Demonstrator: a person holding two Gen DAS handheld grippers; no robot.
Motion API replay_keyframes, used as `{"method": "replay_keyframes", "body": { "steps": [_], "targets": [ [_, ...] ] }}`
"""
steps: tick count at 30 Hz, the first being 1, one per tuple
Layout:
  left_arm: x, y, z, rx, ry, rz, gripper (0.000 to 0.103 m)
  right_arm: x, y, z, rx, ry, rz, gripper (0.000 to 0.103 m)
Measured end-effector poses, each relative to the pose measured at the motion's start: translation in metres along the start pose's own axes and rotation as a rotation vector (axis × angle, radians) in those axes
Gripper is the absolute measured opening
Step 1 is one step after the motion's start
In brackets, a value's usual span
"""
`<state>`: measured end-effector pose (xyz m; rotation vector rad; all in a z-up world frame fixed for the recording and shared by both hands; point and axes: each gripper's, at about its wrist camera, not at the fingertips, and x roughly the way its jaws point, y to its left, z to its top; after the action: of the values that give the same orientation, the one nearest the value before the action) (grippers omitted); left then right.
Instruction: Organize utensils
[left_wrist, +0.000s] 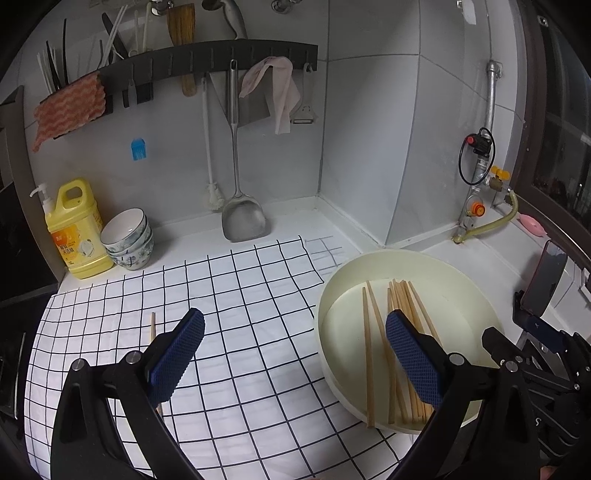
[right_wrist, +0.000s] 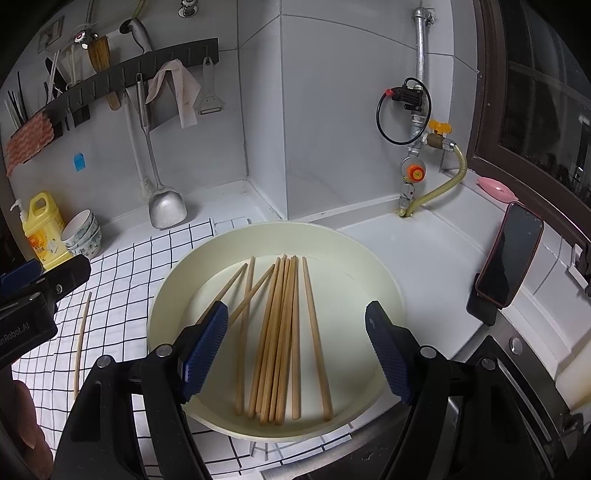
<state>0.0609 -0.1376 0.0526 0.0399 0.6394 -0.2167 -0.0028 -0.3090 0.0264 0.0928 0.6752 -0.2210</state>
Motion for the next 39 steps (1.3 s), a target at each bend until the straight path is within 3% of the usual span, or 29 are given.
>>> {"method": "replay_keyframes", "body": {
  "steps": [39],
  "targets": [
    [0.0073,0.0057,0.0006,-0.023,0.036,0.006,0.097,0.0037,0.0064,-0.003,-0.01,0.006,0.007,0.073]
  ]
}}
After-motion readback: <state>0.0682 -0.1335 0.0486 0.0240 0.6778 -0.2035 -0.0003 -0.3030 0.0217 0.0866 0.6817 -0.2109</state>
